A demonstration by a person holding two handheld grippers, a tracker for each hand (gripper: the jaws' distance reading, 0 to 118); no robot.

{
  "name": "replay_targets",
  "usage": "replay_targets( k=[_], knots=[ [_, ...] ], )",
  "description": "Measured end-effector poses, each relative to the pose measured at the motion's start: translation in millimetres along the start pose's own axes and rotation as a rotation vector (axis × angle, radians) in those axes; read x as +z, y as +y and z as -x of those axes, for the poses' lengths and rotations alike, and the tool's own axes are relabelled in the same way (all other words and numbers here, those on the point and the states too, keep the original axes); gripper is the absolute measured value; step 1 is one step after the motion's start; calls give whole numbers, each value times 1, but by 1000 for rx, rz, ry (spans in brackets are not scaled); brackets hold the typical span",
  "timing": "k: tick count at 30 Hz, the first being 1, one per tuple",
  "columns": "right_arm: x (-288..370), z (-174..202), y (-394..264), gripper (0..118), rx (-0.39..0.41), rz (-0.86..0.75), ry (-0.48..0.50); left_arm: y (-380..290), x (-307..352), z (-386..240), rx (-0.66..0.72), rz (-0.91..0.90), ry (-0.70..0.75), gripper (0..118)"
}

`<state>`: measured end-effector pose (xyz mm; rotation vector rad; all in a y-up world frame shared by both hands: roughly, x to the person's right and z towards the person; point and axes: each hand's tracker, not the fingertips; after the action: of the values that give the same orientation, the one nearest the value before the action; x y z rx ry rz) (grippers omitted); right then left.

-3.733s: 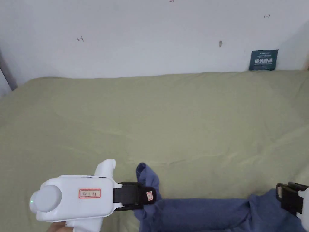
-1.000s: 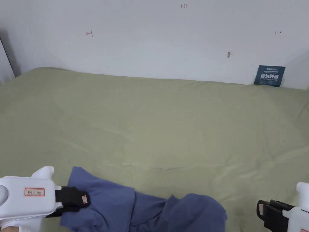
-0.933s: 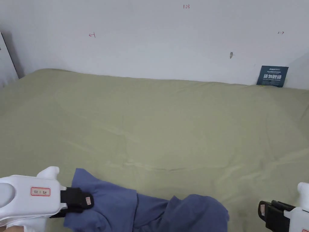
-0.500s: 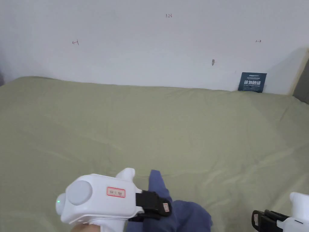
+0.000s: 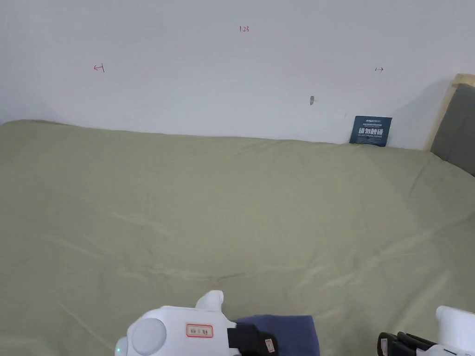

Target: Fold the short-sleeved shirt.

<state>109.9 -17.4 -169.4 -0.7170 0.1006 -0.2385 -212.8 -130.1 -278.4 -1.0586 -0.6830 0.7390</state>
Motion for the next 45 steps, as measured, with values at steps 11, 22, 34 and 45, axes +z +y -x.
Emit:
replay_targets(
  k=[11, 22, 34, 45],
  knots=[
    [1, 4, -7, 1, 17, 9, 7, -58, -83, -10, -10, 139, -44, 0],
    [-104, 2, 0, 1, -60, 185, 724, -2, 128, 46, -52, -171, 142, 0],
    [-248, -65, -66, 0, -550, 536, 899, -5, 126, 106, 131, -140, 45, 13],
    [-251, -62, -57, 0, -457, 579, 920, -13, 27, 117, 256, -53, -167, 97]
  ],
)
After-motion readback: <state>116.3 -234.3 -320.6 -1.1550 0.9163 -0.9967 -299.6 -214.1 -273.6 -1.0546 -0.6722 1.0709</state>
